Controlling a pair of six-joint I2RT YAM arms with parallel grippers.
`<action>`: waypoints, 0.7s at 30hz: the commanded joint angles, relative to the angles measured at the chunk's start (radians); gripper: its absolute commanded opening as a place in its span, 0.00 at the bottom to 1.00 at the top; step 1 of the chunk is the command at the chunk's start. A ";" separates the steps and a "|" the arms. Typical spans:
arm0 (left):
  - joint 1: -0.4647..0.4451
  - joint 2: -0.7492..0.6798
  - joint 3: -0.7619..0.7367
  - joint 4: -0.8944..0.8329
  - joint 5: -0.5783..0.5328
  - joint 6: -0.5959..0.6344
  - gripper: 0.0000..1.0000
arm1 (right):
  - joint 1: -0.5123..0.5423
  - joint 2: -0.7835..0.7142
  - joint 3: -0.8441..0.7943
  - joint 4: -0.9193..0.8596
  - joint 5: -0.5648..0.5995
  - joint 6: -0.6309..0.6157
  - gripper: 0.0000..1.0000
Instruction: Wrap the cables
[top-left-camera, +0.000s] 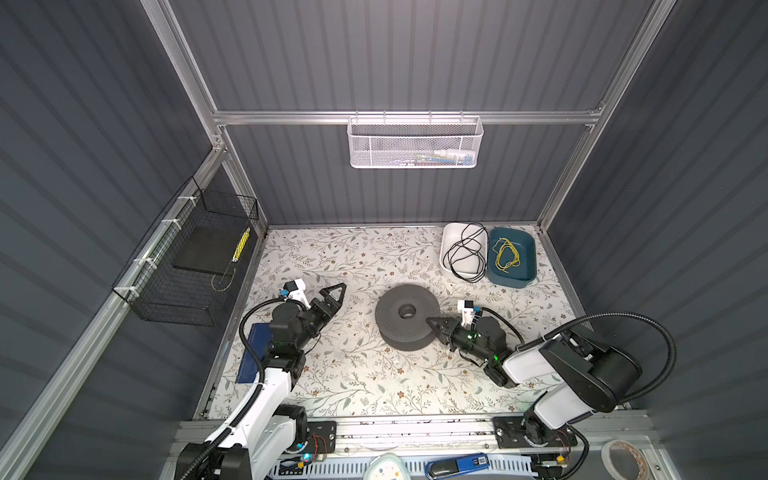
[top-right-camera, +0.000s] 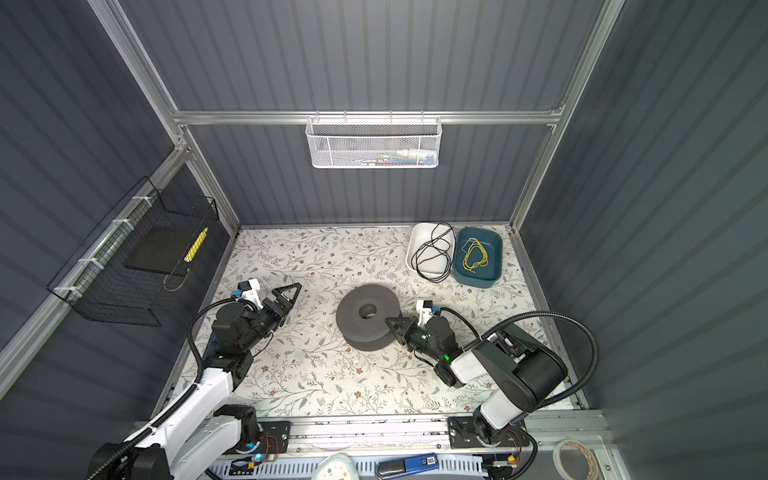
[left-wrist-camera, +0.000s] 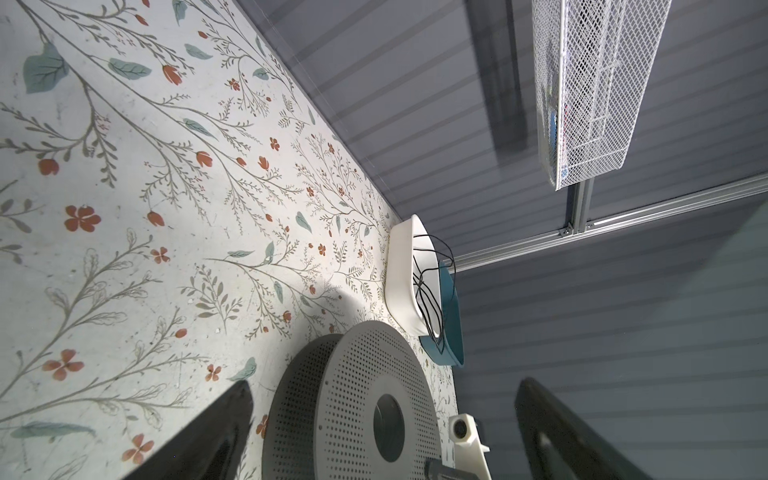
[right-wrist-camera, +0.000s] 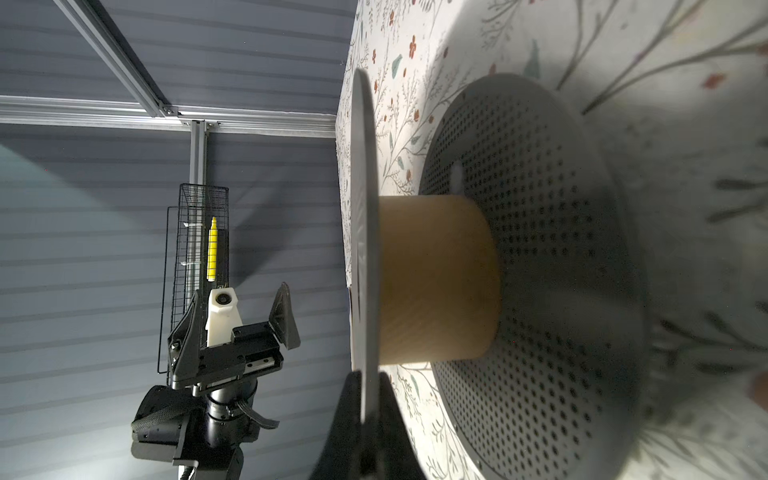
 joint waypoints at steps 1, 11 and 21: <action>-0.009 0.009 -0.008 0.055 0.012 -0.008 0.99 | 0.003 0.006 -0.059 -0.004 0.046 -0.007 0.09; -0.019 -0.019 0.001 0.026 0.015 0.017 0.99 | 0.001 -0.117 -0.115 -0.178 0.096 -0.046 0.50; -0.028 -0.130 0.037 -0.176 -0.056 0.097 0.99 | -0.038 -0.775 0.146 -1.385 0.330 -0.432 0.62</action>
